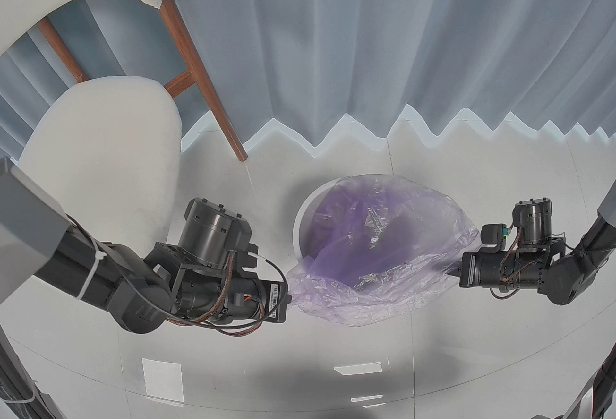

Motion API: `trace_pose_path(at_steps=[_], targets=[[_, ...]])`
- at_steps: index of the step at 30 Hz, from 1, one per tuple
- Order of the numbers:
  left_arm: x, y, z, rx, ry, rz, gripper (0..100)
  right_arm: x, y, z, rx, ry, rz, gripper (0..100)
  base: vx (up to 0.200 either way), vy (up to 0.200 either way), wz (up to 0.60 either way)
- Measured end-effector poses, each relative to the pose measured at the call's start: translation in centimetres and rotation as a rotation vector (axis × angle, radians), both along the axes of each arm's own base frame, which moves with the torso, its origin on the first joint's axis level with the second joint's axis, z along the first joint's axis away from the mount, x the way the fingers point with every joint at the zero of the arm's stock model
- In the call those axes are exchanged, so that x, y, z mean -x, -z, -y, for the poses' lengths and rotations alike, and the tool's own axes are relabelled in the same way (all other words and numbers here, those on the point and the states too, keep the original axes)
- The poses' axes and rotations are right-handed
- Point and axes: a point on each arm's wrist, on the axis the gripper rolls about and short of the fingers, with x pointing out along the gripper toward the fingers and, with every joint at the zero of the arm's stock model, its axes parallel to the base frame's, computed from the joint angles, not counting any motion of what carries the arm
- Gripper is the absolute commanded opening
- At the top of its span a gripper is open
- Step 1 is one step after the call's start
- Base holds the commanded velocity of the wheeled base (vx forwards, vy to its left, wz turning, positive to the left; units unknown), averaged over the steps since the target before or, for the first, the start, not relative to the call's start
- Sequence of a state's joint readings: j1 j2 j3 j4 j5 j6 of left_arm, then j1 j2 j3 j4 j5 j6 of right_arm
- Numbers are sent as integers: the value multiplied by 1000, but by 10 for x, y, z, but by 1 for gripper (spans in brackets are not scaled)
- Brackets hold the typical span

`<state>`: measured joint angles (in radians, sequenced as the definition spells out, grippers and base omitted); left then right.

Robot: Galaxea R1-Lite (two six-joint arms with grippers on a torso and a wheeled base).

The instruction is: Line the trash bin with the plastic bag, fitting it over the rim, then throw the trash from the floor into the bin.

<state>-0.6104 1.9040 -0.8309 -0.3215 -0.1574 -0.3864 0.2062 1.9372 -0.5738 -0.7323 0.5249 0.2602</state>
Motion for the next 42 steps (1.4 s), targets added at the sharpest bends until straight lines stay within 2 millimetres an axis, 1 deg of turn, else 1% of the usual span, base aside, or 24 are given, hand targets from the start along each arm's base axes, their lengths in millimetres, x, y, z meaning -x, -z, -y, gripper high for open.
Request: trace_pose_path(at_steps=[4, 8, 12, 13, 18, 21, 23, 27, 34, 39, 42], targets=[[-4, 9, 2, -27, -16, -14, 0, -6, 11, 0, 4, 3, 14, 0, 0, 0, 0], [-10, 14, 11, -33, -15, -7, 0, -8, 23, 0, 11, 5, -13, 0, 0, 0, 0], [-23, 15, 22, -12, -53, 49, 0, -13, 30, 4, 14, 24, -31, 0, 0, 0, 0], [-26, 15, 25, 2, -65, 58, 0, -14, 31, 6, 14, 31, -35, 100, 0, 0, 0], [-34, 14, 31, 74, -118, 73, 0, -16, 33, 9, 20, 54, -32, 100, 0, 0, 0], [-34, 13, 32, 82, -122, 76, 0, -11, 30, 11, 49, 91, -5, 100, 0, 0, 0], [-35, 11, 31, 87, -126, 82, 0, -3, 27, 12, 56, 96, 10, 100, 0, 0, 0], [-36, 5, 27, 95, -138, 96, 0, 21, 22, 18, 44, 75, 12, 100, 0, 0, 0], [-35, -2, 20, 100, -159, 113, 0, 77, 10, 40, -94, -51, -7, 100, 0, 0, 0], [-30, -2, 15, 92, -165, 108, 0, 98, -2, 58, -172, -90, 47, 100, 0, 0, 0], [-26, -1, 11, 83, -166, 101, 0, 106, -7, 64, -188, -85, 68, 100, 0, 0, 0]])
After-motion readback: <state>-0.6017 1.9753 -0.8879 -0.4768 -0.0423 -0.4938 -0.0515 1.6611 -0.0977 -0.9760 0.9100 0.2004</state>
